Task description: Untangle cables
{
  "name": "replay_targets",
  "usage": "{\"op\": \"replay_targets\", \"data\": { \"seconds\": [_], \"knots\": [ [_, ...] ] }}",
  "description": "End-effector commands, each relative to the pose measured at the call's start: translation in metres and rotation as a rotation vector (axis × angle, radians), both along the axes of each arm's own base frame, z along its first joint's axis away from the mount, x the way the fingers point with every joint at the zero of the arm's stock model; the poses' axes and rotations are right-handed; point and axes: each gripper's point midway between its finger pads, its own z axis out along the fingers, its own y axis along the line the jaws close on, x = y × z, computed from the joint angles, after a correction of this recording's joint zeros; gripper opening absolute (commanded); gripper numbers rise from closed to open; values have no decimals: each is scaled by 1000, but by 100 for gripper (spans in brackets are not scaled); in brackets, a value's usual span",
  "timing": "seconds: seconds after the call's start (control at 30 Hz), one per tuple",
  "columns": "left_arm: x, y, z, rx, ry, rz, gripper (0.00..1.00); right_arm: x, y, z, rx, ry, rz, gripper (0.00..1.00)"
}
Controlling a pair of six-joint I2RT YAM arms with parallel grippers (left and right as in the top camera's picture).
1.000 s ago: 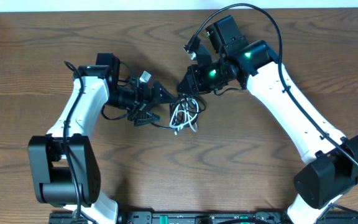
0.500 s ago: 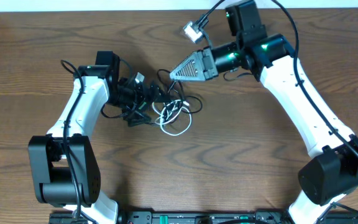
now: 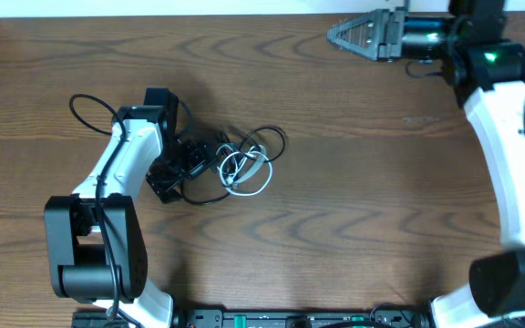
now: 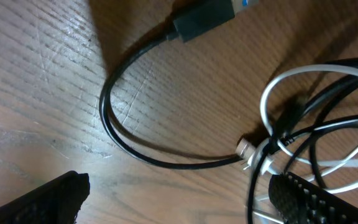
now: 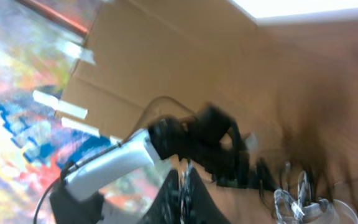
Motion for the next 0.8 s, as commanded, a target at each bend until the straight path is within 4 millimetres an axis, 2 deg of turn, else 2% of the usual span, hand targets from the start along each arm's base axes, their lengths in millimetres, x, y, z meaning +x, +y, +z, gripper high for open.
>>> {"op": "replay_targets", "data": {
  "seconds": [0.0, 0.03, 0.07, 0.17, 0.2, 0.27, 0.3, 0.37, 0.4, 0.43, 0.5, 0.53, 0.6, 0.67, 0.7, 0.73, 0.77],
  "knots": [
    [-3, -13, 1, -85, 4, -35, 98, -27, -3, 50, 44, -69, -7, 2],
    [-3, -25, 5, -160, -11, -78, 98, -34, -4, 55, 41, -102, -4, 2],
    [-3, -30, 8, -198, -21, -102, 98, -36, -4, 56, 37, -113, -4, 8],
    [-2, -41, 13, -272, -45, -150, 98, -38, -5, 42, -3, -118, -6, 40],
    [-2, -42, 14, -275, -48, -155, 98, -32, -8, 23, -51, -69, -54, 49],
    [-1, -50, 23, -334, -89, -204, 98, -19, -18, -12, -170, 18, -170, 56],
    [1, -55, 29, -371, -120, -237, 98, -12, -27, -36, -263, 73, -246, 61],
    [5, -61, 42, -404, -177, -283, 98, -9, -39, -64, -385, 136, -331, 66],
    [8, -61, 51, -402, -211, -296, 98, -9, -47, -89, -496, 184, -378, 67],
    [14, -61, 62, -392, -272, -308, 98, -12, -46, -103, -559, 195, -374, 67],
    [26, -55, 70, -340, -335, -274, 98, -19, -32, -118, -604, 176, -307, 71],
    [31, -47, 71, -288, -331, -198, 98, -24, -18, -128, -623, 175, -256, 74],
    [33, -30, 63, -188, -292, -88, 98, -29, -1, -143, -648, 187, -210, 87],
    [34, -20, 59, -125, -290, -84, 98, -32, 15, -155, -677, 162, -153, 93],
    [35, -12, 57, -84, -288, -70, 98, -37, 31, -167, -711, 99, -71, 96],
    [32, -2, 56, -87, -253, 22, 98, -40, 44, -187, -777, 47, -8, 97],
    [29, 6, 56, -92, -225, 98, 98, -40, 48, -199, -823, 45, -2, 97]
  ]
}}
